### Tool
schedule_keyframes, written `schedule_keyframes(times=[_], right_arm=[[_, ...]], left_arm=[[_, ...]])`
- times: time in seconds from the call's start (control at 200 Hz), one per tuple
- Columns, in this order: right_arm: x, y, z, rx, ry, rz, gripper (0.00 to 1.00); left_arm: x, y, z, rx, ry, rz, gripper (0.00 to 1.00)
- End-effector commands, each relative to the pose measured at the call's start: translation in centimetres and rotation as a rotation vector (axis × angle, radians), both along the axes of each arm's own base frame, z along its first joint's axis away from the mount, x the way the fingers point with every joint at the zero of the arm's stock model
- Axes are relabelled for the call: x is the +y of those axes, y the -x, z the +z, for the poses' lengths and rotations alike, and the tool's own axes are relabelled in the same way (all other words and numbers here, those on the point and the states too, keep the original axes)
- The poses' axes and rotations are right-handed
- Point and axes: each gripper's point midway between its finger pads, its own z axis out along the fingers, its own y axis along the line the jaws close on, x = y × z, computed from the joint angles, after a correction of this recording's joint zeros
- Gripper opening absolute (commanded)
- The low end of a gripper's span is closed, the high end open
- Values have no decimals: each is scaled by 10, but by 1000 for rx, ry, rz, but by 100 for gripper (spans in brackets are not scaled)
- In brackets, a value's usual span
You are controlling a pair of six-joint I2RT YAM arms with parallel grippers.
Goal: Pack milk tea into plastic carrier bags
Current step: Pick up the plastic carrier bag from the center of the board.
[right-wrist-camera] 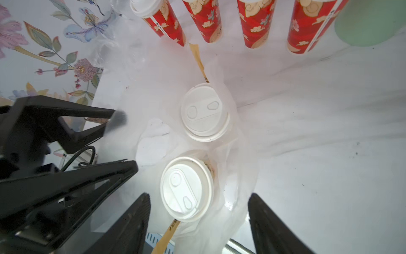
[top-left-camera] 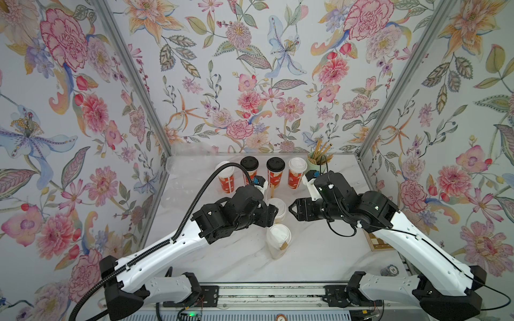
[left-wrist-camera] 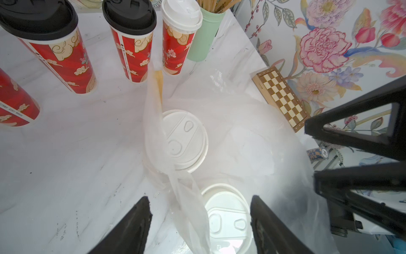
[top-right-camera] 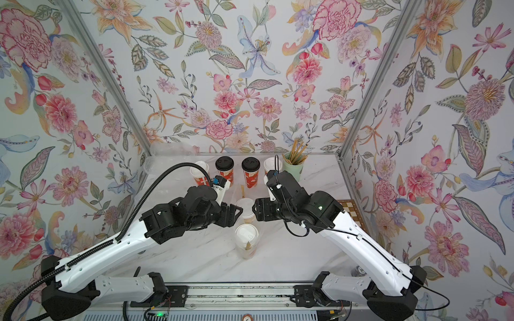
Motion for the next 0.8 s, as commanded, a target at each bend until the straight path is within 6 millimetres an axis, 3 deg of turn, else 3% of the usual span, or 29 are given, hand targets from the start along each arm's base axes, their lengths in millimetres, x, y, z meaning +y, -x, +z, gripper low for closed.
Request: schedule_keyframes(times=[0.0,0.105,0.255,0.646,0.796], right_arm=[[-6,2,-24,78,74,28,71],[-5,-3,-39,116,102,29,66],[-2,-6,-50,146,118,33,48],[-2,-8,-49,156,95,20,2],[-2,-11,-40,125,77,13,0]], left_arm=[[1,-3,-8,12,-48,-24,71],[-3,-4,-12,21,-45,-39,64],[-9,-5,-15,33,-25,-57,46],[-12,-9,-13,34,5,-69,18],[-15,-11,-3,18,40,-75,6]])
